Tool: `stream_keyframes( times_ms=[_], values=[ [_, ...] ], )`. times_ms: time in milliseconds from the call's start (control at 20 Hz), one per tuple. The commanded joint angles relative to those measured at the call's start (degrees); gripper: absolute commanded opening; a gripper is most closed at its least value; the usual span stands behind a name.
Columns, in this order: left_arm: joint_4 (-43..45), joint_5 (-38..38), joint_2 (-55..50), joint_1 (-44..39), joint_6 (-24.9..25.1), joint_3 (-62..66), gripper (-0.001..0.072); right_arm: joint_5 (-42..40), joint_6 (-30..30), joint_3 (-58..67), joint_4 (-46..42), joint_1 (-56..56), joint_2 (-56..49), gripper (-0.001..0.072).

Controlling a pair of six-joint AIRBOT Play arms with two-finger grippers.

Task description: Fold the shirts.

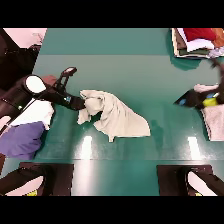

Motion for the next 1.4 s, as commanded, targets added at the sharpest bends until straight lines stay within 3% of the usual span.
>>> stream_keyframes(
  times_ms=[0,200,450,550,650,700,750,850,1000,1150,1350],
  values=[
    [1.4,-1.5,0.0,0.0,0.0,3.3,0.0028,-5.3,-4.4,-16.9,5.5,0.4,0.0,0.0532],
    [1.6,-2.6,0.0,0.0,0.0,3.1,0.0028,-16.4,-6.8,-26.9,6.3,5.7,0.0,0.0531],
    [1.6,-3.8,0.0,0.0,0.0,3.1,0.0029,-22.5,-8.3,-26.5,10.7,15.4,-8.8,0.0530],
    [2.1,-5.0,0.0,0.0,0.0,3.1,0.0029,-24.5,-8.3,-23.4,10.7,18.8,-13.4,0.0431],
    [3.3,-6.2,0.0,0.0,0.0,3.1,0.0028,-24.6,-8.3,-19.9,10.6,20.9,-17.7,0.0422],
    [4.0,-6.9,0.0,0.0,0.0,3.2,0.0029,-24.3,-8.3,-18.4,10.5,21.6,-19.3,0.0254],
    [4.5,-7.4,0.0,0.0,0.0,3.2,0.0028,-24.1,-8.3,-17.0,10.1,22.2,-20.7,0.0013],
    [7.1,-8.2,0.3,0.0,-0.4,3.9,0.0028,-23.5,-8.0,-14.1,8.0,22.2,-21.1,0.0014],
    [22.4,-8.5,5.5,0.0,-5.8,8.8,0.0028,-16.5,-3.5,-5.6,-3.3,17.7,-14.4,0.0013],
    [35.6,-9.8,12.4,0.0,-6.2,17.6,0.0028,-12.2,-1.7,7.0,-9.9,8.4,-4.0,0.0013],
    [36.9,-10.0,17.5,0.0,-6.2,29.7,0.0028,-10.2,-1.7,23.9,-9.6,-2.6,3.7,0.0013]
  ],
)
